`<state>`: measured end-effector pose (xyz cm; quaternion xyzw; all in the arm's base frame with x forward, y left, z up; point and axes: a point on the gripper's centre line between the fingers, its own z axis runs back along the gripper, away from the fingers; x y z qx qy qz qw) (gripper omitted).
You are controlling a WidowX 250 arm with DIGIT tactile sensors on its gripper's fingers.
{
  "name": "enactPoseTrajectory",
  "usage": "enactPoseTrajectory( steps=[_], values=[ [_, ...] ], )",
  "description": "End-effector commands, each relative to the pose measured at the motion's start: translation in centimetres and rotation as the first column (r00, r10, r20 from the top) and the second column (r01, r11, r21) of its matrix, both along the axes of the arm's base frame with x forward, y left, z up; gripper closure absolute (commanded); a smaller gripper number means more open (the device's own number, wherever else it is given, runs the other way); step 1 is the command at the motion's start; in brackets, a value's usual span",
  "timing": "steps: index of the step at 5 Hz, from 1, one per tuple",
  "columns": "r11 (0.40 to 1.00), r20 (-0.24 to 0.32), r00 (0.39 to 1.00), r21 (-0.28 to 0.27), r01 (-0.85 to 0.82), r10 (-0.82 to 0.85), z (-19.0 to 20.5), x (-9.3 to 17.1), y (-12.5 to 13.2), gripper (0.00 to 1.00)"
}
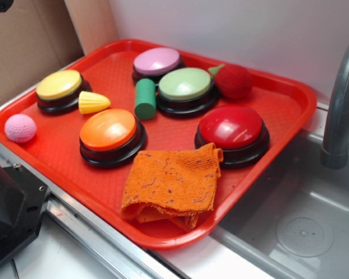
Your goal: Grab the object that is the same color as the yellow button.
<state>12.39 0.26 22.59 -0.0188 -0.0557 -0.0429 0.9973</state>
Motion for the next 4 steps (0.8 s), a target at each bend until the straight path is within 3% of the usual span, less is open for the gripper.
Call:
enactPoseTrajectory(
  steps=[1, 2, 3, 4],
  values=[
    [0.945, -0.022, 0.949, 0.081, 0.316, -0.315, -2.6, 3.8, 3.3, 0.0],
    [0.862, 0.0, 0.865, 0.086, 0.5, -0.502, -5.1, 6.2, 4.2, 0.0],
    [0.747, 0.008, 0.754, 0.142, 0.649, -0.657, -8.1, 8.1, 5.1, 0.0],
    [0.67, 0.086, 0.665, 0.135, 0.73, -0.742, -10.3, 9.0, 5.5, 0.0]
  ],
)
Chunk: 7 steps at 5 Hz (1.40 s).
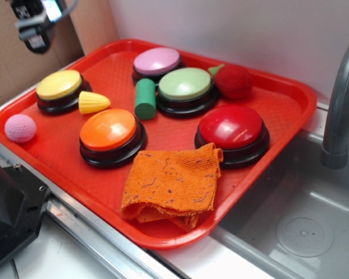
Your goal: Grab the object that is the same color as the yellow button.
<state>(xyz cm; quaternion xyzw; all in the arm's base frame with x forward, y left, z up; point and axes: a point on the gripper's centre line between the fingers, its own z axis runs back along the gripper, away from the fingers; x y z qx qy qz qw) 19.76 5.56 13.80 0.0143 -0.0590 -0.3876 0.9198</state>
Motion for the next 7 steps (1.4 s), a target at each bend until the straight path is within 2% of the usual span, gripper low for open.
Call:
enactPoseTrajectory(
  steps=[1, 2, 3, 4, 7],
  values=[
    [0.983, 0.055, 0.983, -0.05, 0.178, -0.176, -4.4, 1.9, 0.9, 0.0],
    [0.976, 0.046, 0.979, -0.091, 0.2, -0.196, -6.7, 2.0, 1.7, 0.0],
    [0.971, 0.032, 0.975, -0.093, 0.221, -0.219, -8.0, 2.3, 1.7, 0.0],
    [0.956, 0.042, 0.963, -0.119, 0.268, -0.265, -9.2, 2.5, 1.7, 0.0],
    [0.935, 0.037, 0.942, -0.114, 0.337, -0.334, -11.1, 3.0, 1.0, 0.0]
  ],
)
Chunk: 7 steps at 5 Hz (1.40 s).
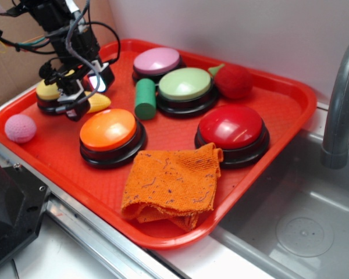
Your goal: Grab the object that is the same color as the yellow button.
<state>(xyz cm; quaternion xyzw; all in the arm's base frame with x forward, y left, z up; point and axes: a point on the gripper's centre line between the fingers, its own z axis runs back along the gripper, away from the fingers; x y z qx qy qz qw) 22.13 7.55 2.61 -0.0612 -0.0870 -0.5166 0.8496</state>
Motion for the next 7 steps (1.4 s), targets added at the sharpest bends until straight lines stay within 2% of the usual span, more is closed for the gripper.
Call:
enactPoseTrajectory(
  steps=[1, 2, 3, 4, 6, 7],
  values=[
    [0.999, 0.013, 0.999, 0.027, 0.042, -0.043, -0.5, 0.9, -1.0, 0.0],
    [0.999, 0.0, 0.999, 0.024, 0.04, -0.04, -1.1, 1.0, -1.0, 0.0],
    [0.998, -0.004, 0.999, 0.036, 0.042, -0.042, -1.4, 1.1, -1.0, 0.6],
    [0.998, -0.004, 0.999, 0.041, 0.039, -0.039, -1.2, 1.0, -1.1, 1.0],
    [1.0, 0.018, 1.0, 0.005, -0.014, 0.014, 1.2, 1.0, -1.1, 1.0],
    [0.993, -0.007, 0.993, 0.021, -0.117, 0.117, 4.1, 0.9, -1.8, 1.0]
  ],
)
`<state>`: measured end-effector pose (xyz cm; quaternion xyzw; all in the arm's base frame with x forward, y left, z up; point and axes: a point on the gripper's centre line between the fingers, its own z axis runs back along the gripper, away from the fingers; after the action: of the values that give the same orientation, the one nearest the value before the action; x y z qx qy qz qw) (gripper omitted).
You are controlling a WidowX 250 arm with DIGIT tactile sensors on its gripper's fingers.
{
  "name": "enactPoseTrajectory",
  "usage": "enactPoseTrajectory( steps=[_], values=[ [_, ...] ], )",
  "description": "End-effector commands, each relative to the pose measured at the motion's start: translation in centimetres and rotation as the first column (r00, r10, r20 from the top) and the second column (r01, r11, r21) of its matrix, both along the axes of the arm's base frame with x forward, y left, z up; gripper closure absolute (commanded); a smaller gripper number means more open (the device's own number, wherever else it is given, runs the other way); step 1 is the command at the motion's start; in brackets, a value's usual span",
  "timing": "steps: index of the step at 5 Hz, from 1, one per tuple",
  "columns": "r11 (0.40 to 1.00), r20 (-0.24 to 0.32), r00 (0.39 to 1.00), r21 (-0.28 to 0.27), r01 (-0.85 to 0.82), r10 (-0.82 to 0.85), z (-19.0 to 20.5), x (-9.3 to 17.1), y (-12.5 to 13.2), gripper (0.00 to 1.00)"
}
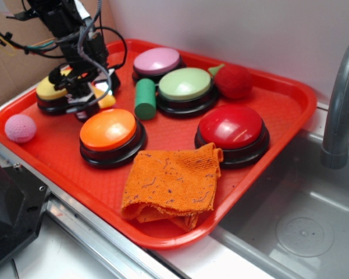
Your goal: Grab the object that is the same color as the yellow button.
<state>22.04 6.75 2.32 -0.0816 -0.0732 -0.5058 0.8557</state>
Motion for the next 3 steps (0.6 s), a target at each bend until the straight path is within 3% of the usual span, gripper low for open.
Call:
enactPoseTrajectory(
  steps=[1, 2, 3],
  values=[
    [0.955, -0.023, 0.956, 0.068, -0.29, 0.292, 6.7, 0.4, -2.5, 1.0],
    [0.865, -0.092, 0.865, 0.163, -0.475, 0.493, 8.2, 0.3, -4.4, 1.0],
    [0.828, -0.143, 0.818, 0.164, -0.536, 0.557, 8.5, 0.4, -5.7, 1.0]
  ],
)
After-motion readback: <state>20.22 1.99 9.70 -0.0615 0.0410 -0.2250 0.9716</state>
